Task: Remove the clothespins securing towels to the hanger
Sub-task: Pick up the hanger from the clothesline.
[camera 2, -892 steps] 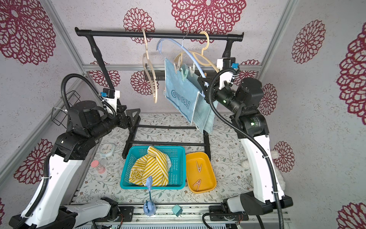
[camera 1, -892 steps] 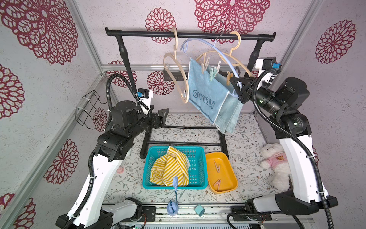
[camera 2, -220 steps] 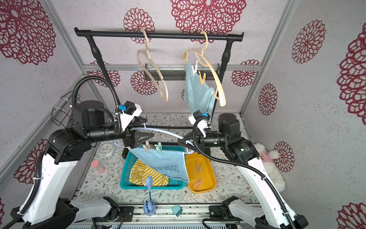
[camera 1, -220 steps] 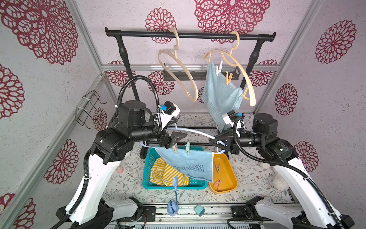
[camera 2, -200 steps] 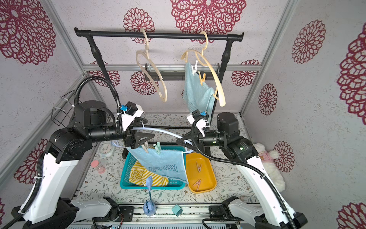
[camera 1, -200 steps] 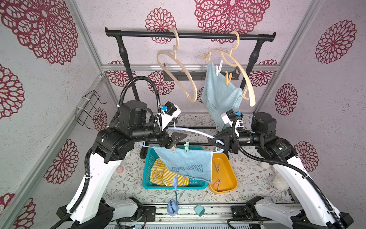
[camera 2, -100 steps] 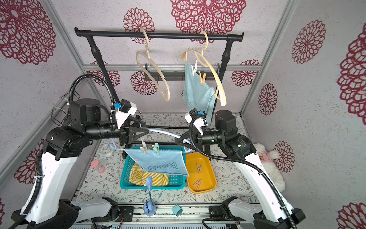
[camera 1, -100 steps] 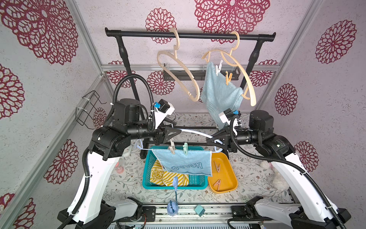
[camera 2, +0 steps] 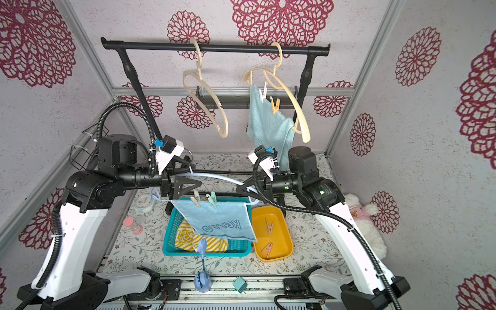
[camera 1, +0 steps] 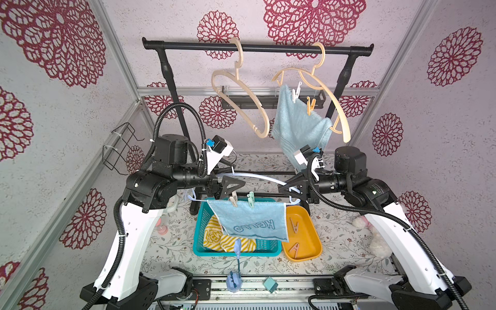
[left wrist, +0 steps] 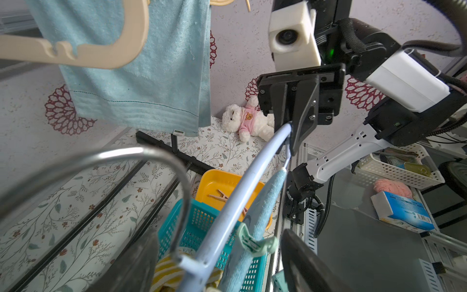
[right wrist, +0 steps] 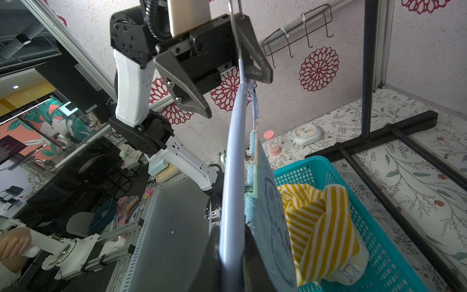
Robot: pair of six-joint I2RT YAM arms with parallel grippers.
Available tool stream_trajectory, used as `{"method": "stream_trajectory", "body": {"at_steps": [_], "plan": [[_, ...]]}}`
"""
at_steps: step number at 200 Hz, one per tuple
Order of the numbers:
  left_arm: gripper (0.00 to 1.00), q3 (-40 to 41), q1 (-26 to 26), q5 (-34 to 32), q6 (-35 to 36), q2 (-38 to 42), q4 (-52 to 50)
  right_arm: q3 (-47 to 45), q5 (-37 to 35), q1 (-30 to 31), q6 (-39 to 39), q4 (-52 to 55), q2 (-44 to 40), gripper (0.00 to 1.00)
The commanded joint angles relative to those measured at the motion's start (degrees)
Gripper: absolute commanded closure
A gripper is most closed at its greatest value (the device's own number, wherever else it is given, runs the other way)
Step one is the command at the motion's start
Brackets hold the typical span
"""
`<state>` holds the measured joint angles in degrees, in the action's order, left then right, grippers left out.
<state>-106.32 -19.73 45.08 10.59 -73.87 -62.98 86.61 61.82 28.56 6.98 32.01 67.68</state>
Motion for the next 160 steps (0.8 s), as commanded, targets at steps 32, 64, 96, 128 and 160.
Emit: {"method": "stream_trajectory", "body": {"at_steps": [32,64,96,128,160], "plan": [[0.19,3.33,4.05,6.56,-1.58,1.64,2.42,3.38,4.79,0.14,-1.47,-6.33,-1.76,1.0],[0.27,2.95,4.84,10.74,-2.07,1.27,3.02,3.56,4.7,0.11,-1.26,-6.52,-1.55,1.0],[0.36,2.69,4.87,13.33,-3.6,1.36,4.53,3.2,4.36,0.1,-1.28,-6.52,-1.32,1.0],[0.56,2.54,4.88,14.16,-4.43,0.83,4.86,3.13,4.61,0.12,-0.96,-7.29,-1.23,1.0],[0.96,2.91,4.88,14.47,-4.78,0.39,4.84,2.68,4.62,0.14,0.01,-8.95,-1.06,1.0]]}}
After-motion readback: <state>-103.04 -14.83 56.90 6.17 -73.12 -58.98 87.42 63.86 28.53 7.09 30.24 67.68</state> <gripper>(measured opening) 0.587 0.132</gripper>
